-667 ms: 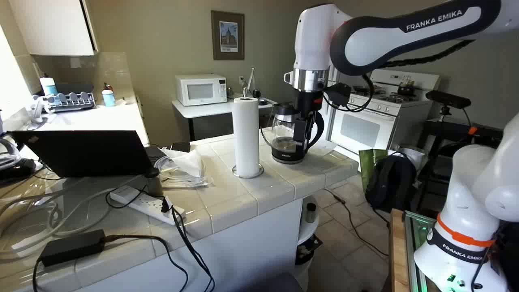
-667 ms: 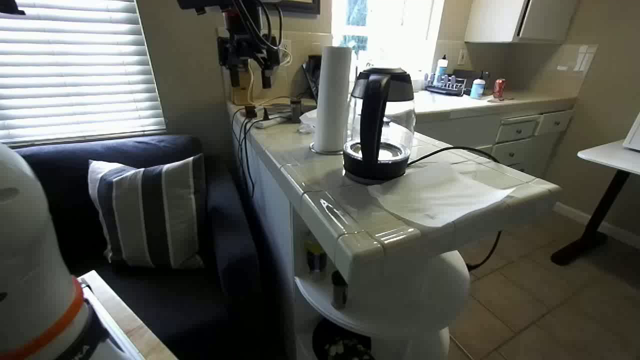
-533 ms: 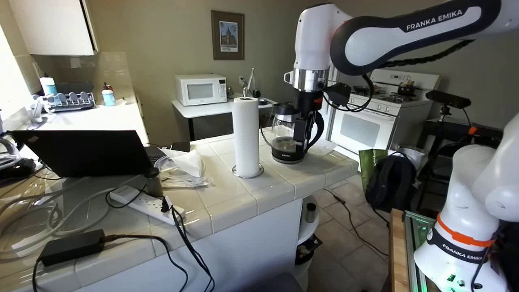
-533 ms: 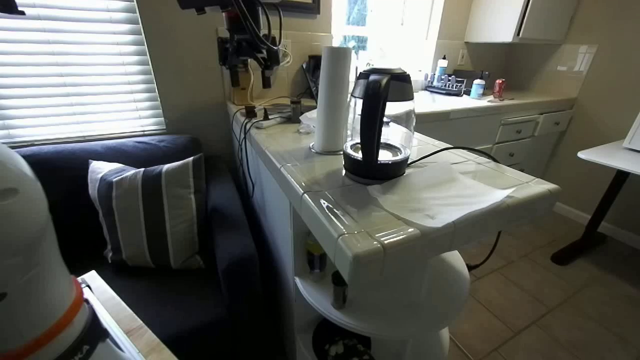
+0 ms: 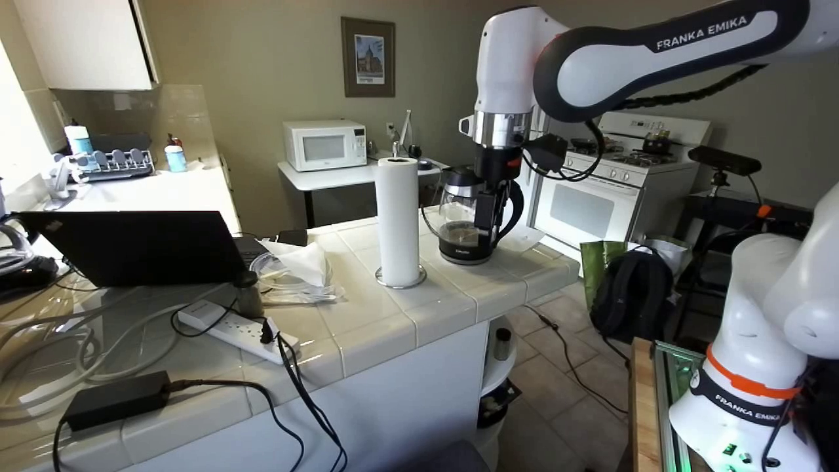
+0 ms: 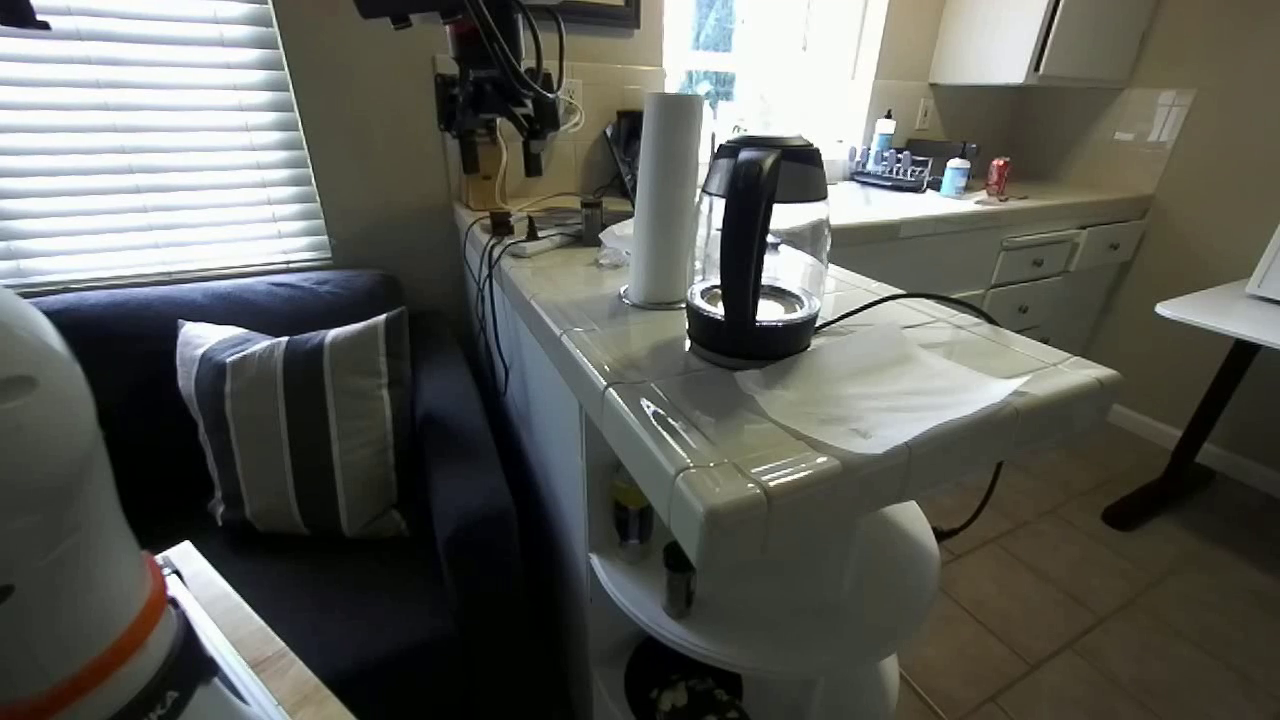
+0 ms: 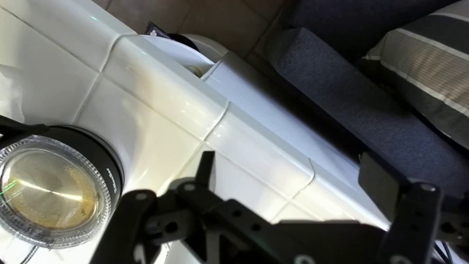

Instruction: Put the paper towel on the white paper

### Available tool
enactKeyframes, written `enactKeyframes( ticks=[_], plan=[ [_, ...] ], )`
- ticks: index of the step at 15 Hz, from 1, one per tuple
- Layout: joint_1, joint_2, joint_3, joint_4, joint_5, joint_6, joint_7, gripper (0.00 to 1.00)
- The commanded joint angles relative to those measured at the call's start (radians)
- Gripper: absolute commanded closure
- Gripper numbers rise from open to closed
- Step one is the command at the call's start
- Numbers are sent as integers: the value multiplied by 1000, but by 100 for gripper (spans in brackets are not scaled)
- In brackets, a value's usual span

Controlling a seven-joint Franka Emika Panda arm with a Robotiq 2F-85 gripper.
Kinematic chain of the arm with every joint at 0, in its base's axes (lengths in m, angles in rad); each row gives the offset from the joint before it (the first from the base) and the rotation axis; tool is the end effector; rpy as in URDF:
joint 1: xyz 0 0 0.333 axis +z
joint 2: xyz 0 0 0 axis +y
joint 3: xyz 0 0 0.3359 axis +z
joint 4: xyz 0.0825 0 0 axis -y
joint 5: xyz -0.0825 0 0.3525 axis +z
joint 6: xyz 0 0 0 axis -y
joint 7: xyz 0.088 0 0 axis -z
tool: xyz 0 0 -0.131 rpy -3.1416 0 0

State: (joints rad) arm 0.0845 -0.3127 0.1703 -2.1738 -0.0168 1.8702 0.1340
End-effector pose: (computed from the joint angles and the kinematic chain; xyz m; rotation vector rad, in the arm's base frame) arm 0.4116 0.1122 0.5240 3.0700 0.1809 0.0270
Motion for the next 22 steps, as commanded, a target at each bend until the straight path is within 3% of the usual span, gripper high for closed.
enactKeyframes(
  ticks=[1, 9, 15, 21, 22],
  plan=[
    [16, 53, 32, 87, -86, -49, 20, 0],
    [122, 341, 198, 450, -474, -231, 40, 0],
    [216, 628, 148, 677, -732, -123, -147, 0],
    [251, 889, 62, 927, -757, 36, -325, 0],
    [251, 787, 58, 805, -735, 34, -279, 0]
  ],
)
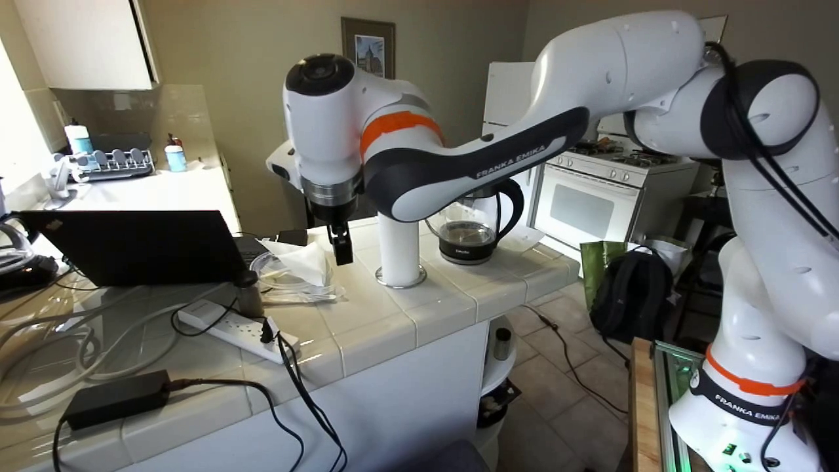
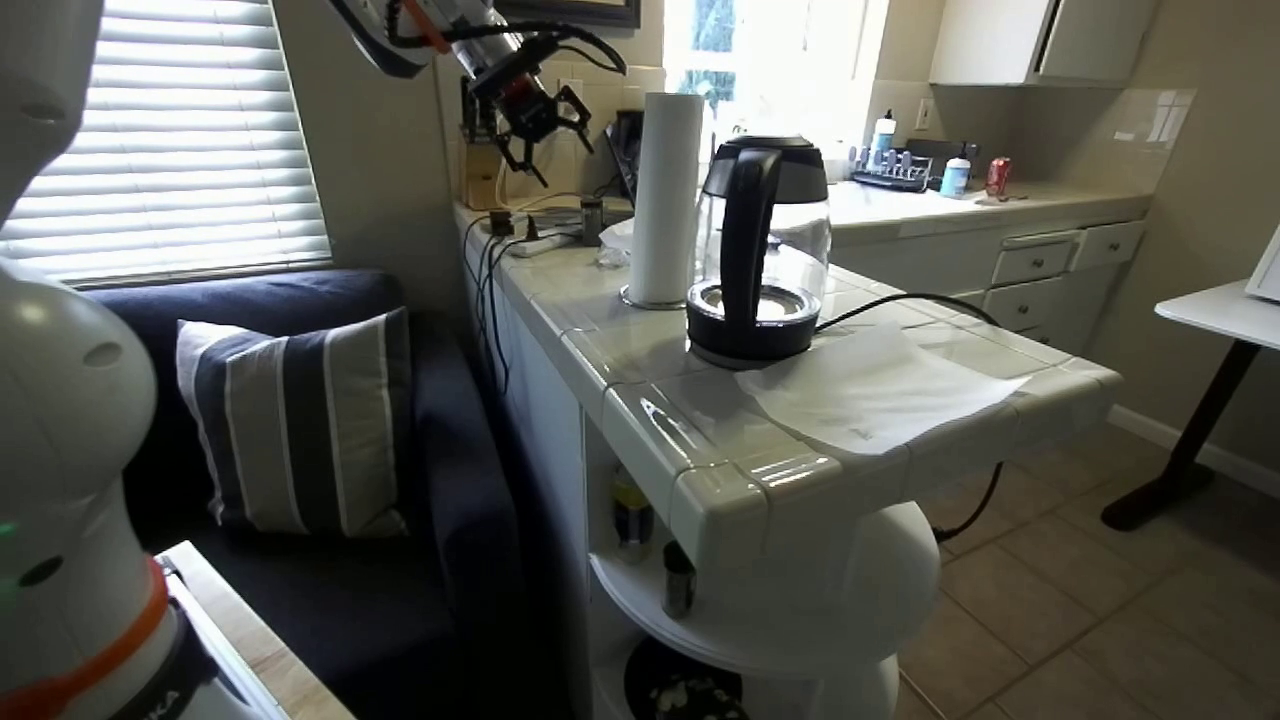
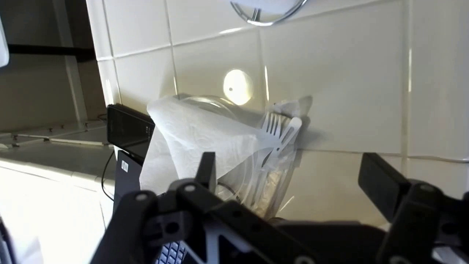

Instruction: Put the paper towel on the white paper

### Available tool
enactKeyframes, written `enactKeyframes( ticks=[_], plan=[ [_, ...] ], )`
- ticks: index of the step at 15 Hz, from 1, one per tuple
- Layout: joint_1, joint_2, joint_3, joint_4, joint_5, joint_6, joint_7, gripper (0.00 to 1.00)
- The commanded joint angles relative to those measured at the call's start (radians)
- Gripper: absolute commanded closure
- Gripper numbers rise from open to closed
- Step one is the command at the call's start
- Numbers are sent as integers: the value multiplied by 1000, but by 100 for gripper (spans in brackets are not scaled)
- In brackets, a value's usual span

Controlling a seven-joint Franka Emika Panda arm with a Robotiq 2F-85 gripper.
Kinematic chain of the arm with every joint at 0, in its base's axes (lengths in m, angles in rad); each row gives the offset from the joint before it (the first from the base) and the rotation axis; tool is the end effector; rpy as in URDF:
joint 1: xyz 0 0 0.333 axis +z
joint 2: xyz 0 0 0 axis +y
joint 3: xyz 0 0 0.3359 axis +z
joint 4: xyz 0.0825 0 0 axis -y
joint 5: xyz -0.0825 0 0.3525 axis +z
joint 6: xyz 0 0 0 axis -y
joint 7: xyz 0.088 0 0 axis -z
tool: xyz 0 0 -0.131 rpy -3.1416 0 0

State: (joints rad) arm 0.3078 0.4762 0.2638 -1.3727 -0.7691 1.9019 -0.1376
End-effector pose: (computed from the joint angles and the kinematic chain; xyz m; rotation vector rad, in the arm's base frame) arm 0.6332 0.2843 0.4767 2.2848 1.1151 0.2612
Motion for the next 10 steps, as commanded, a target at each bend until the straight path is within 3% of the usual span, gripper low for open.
enactKeyframes(
  ticks=[1, 6, 7, 10],
  plan=[
    [31, 33, -46, 39, 19, 12, -23, 0],
    [40, 80, -55, 99, 22, 15, -44, 0],
    [13, 88, -19, 98, 2, 25, -38, 0],
    [30, 146, -42, 133, 48, 141, -90, 0]
  ],
)
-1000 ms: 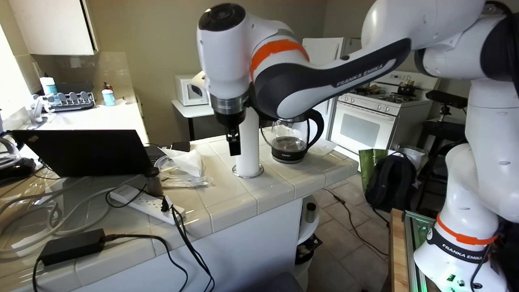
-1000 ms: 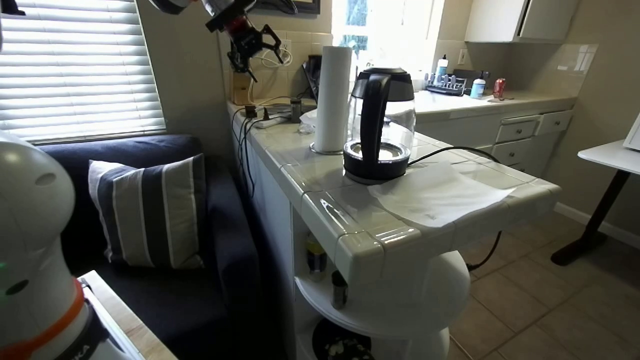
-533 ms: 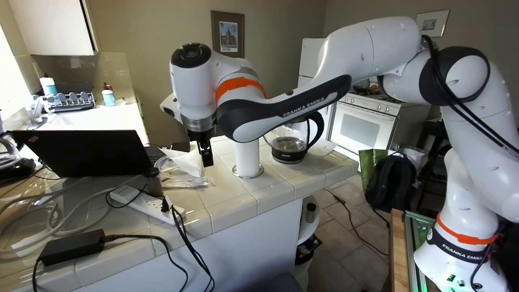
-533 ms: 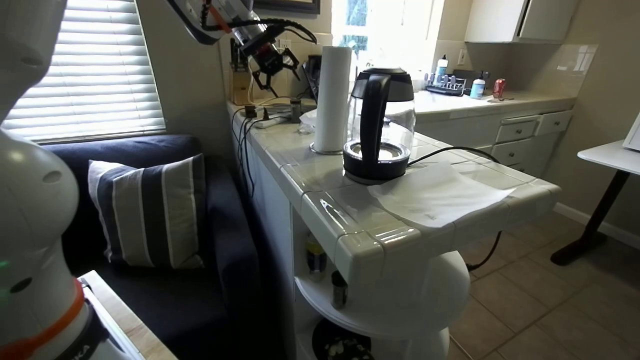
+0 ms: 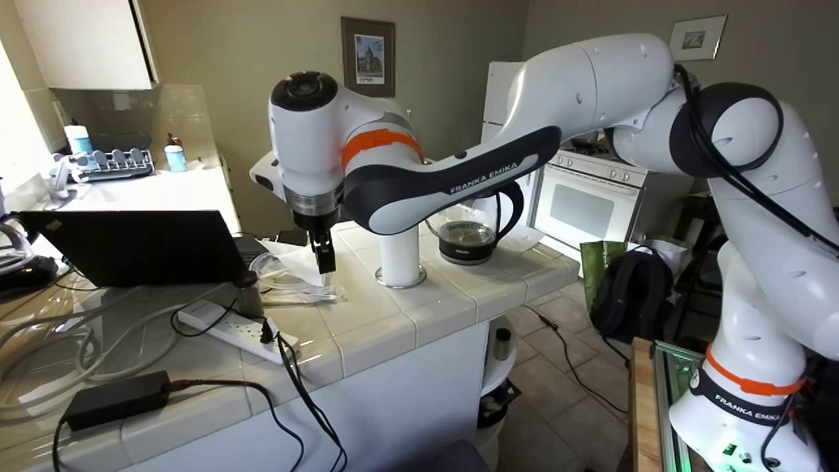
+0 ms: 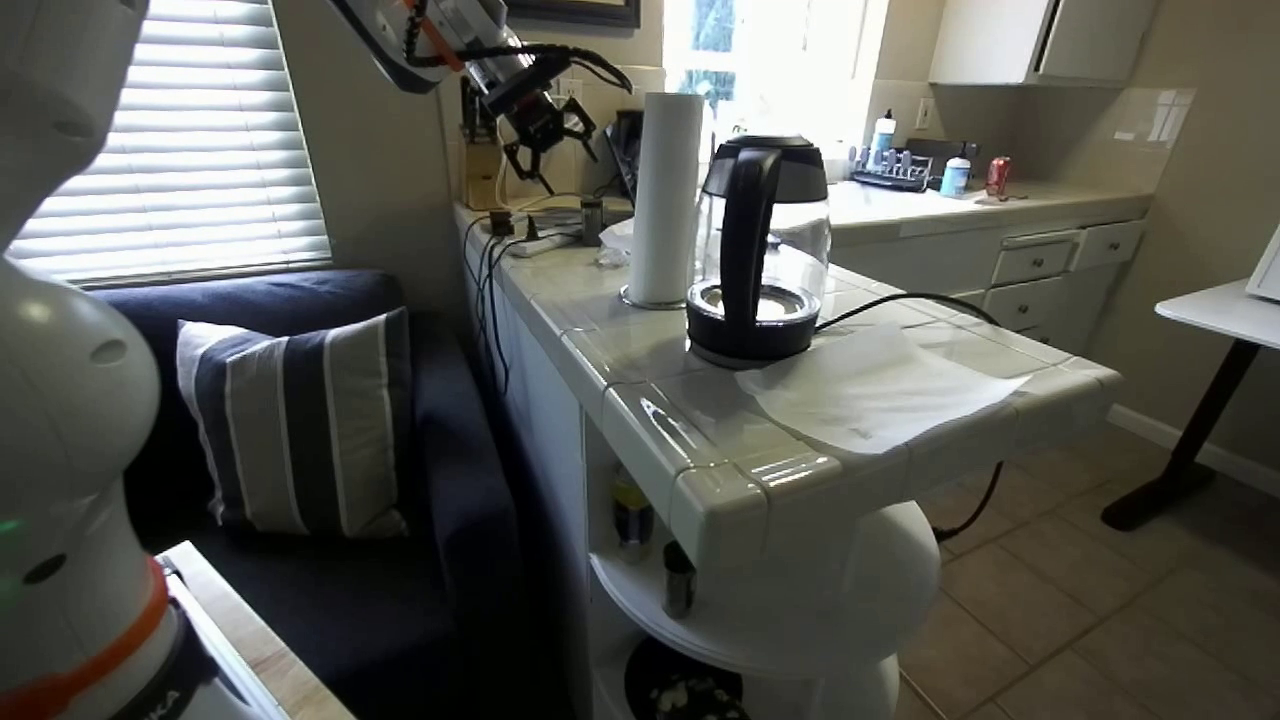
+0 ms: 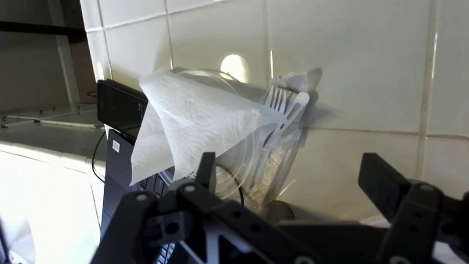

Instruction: Put the paper towel on the white paper

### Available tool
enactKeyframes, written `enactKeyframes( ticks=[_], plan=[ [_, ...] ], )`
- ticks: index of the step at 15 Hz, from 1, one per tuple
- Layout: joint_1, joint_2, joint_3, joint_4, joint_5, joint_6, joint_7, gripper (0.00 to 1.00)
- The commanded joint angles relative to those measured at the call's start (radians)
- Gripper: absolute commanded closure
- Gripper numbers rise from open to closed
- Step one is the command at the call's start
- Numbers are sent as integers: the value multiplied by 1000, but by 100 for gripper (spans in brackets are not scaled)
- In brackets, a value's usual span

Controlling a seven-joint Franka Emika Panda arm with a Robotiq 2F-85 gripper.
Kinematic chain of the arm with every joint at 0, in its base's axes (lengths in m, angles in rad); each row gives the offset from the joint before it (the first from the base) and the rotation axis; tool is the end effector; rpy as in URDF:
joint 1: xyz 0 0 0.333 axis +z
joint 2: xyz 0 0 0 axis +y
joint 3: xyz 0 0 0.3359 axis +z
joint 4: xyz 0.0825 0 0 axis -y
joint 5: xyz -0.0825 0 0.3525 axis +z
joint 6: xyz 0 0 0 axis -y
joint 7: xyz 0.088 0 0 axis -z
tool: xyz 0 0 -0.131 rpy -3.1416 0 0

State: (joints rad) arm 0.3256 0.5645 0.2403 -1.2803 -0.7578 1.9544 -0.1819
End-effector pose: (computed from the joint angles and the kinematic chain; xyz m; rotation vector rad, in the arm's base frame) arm 0.6586 0.2957 0.4600 2.2816 1.1727 0.3056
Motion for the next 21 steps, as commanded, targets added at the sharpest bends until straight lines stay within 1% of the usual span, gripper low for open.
enactKeyframes(
  ticks=[1, 4, 5, 12, 16, 21],
  plan=[
    [11, 68, -21, 41, 42, 121, -53, 0],
    [-3, 106, -29, 38, 89, 206, -78, 0],
    [-7, 119, -32, 39, 114, 215, -87, 0],
    [-35, 206, -45, 66, 307, 246, -184, 0],
    [-72, 222, -37, 76, 403, 266, -212, 0],
    [-113, 239, -34, 110, 494, 261, -251, 0]
  ],
)
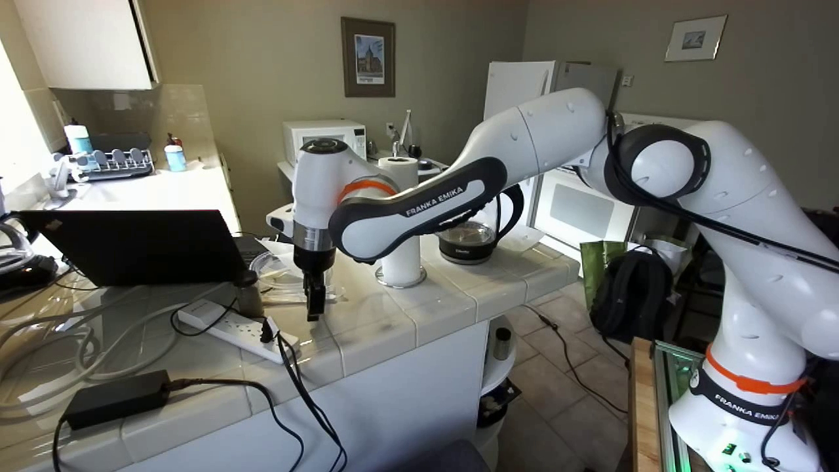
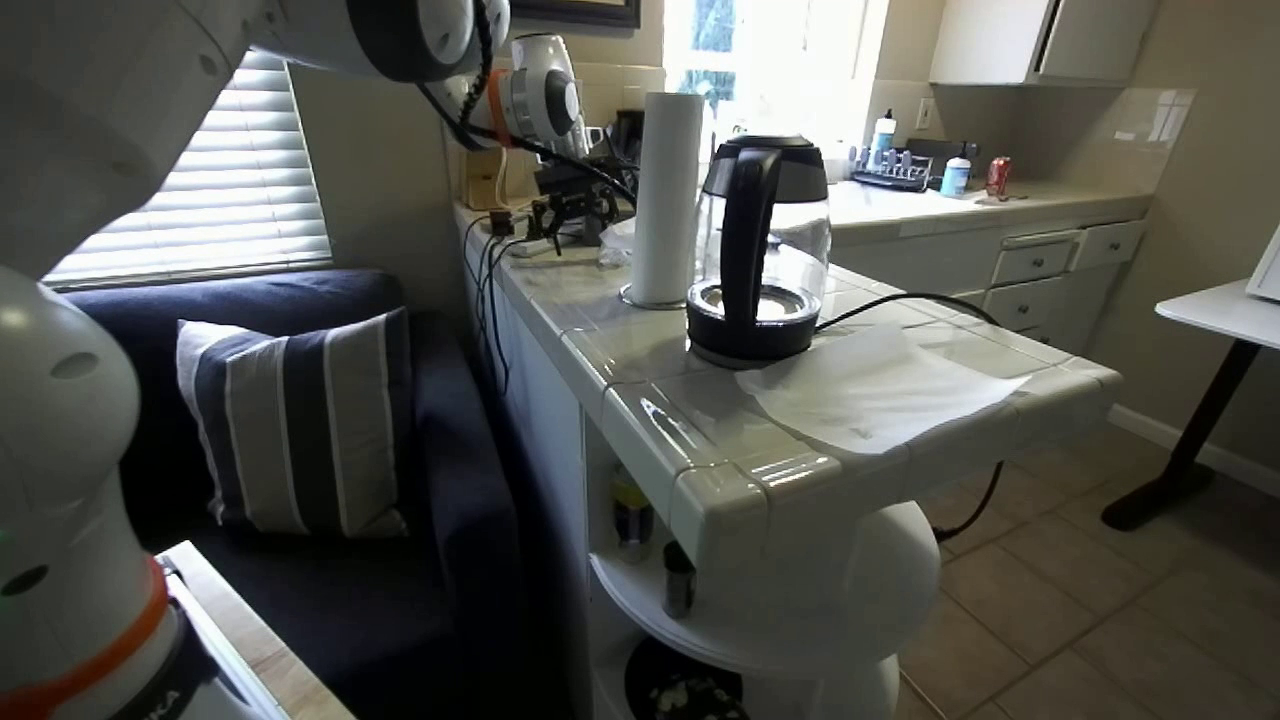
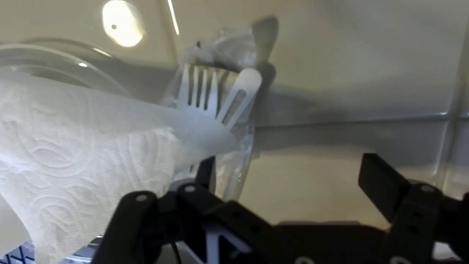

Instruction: Put the paper towel on the white paper

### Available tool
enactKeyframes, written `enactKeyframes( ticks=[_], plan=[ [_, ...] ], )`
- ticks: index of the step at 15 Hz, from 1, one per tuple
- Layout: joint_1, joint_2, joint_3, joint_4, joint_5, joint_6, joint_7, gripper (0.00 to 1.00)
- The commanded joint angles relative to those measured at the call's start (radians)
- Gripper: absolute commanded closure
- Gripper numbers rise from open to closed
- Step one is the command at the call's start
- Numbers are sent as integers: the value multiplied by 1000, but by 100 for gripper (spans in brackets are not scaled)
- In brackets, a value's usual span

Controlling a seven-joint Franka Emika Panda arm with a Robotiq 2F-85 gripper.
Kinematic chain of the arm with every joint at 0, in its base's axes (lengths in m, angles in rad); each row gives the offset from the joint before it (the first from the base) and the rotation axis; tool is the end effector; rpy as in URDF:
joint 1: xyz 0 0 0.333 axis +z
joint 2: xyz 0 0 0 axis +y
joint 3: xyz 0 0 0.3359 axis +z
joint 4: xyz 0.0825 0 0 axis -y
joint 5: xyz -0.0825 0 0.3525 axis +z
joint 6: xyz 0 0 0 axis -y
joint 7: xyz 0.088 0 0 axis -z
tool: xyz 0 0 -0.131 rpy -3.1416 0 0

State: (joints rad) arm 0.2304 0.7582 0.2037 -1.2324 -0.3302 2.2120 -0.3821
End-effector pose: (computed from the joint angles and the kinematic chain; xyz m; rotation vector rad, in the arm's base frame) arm 0.7151 0.2638 0.3513 2.6691 1.3083 0.3586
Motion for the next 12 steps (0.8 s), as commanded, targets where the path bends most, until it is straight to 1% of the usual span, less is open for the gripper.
enactKeyframes(
  ticks=[1, 4, 8, 10, 12],
  plan=[
    [-24, 54, 4, 80, 84, -9, -61, 0],
    [-29, 83, 6, 135, 128, -41, -77, 0],
    [-20, 135, 4, 224, 164, -116, -78, 0],
    [-14, 156, -5, 258, 167, -145, -67, 0],
    [-10, 174, -11, 285, 165, -149, -59, 0]
  ],
)
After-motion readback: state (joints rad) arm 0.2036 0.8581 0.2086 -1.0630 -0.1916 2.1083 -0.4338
